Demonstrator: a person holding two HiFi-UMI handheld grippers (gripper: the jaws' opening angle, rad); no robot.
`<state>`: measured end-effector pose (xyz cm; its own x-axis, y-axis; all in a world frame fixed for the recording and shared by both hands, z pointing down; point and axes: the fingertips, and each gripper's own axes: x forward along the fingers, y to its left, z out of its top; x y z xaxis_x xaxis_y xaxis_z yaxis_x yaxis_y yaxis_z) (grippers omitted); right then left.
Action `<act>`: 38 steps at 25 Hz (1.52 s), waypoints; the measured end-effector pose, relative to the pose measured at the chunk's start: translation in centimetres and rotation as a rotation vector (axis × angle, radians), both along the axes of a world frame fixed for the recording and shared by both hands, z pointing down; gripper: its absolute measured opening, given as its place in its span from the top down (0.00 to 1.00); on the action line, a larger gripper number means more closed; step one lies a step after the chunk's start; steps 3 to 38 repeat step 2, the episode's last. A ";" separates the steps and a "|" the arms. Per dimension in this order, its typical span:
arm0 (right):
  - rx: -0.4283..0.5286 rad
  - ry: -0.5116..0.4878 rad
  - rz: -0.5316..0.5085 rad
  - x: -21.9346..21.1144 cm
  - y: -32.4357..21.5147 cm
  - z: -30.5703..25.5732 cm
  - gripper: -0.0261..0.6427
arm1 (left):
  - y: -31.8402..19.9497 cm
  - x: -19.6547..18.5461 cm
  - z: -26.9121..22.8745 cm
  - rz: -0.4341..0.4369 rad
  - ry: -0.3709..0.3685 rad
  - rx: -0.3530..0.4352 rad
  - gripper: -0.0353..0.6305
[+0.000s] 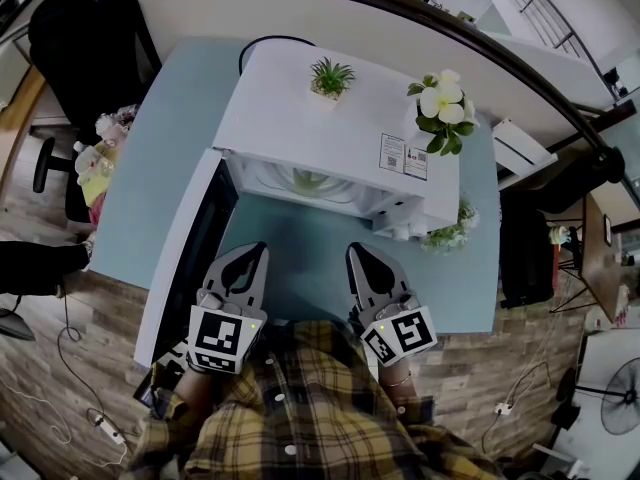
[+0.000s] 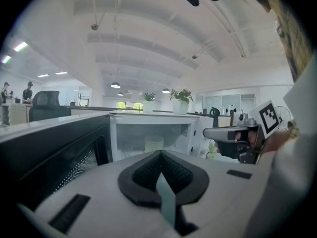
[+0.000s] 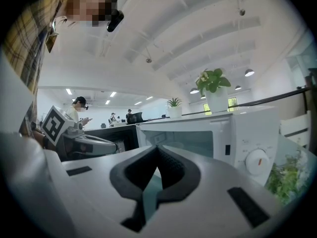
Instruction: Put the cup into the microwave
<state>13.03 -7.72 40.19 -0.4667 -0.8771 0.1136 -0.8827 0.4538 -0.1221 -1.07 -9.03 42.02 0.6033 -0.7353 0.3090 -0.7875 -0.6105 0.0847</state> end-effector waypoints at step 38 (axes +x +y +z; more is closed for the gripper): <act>-0.002 0.001 0.001 0.1 -0.2 0.1 0.96 | -0.1 0.0 0.1 -0.001 0.000 -0.002 0.96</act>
